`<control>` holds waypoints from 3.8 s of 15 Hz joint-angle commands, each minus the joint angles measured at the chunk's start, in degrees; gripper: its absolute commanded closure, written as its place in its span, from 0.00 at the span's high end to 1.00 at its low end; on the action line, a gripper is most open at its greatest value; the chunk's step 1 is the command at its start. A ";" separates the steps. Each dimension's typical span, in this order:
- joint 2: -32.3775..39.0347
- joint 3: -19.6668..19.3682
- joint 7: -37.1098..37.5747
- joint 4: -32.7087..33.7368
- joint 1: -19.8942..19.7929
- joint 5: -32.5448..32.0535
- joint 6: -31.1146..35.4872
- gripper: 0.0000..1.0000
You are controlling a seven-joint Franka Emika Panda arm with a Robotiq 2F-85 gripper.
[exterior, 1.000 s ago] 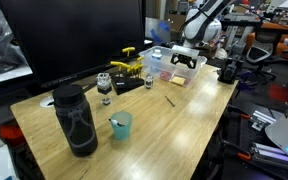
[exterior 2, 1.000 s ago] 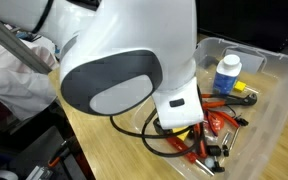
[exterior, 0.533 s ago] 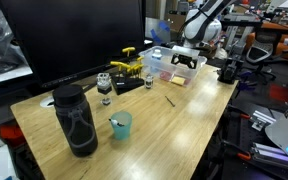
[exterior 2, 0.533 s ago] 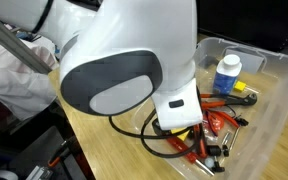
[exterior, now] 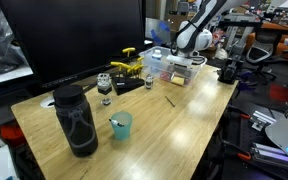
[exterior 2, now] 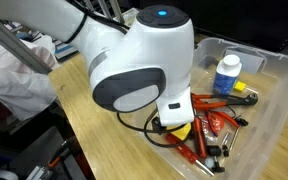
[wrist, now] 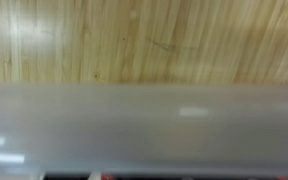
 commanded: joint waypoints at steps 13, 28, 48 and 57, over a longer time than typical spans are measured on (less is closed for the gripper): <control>0.58 -3.20 1.53 0.10 2.78 -1.14 2.03 1.00; 1.33 -8.97 7.46 -2.91 9.17 -7.61 5.96 1.00; 0.57 -10.10 11.31 -3.43 10.65 -11.13 7.57 0.11; 0.67 -10.83 11.99 -3.48 11.19 -11.83 7.90 0.05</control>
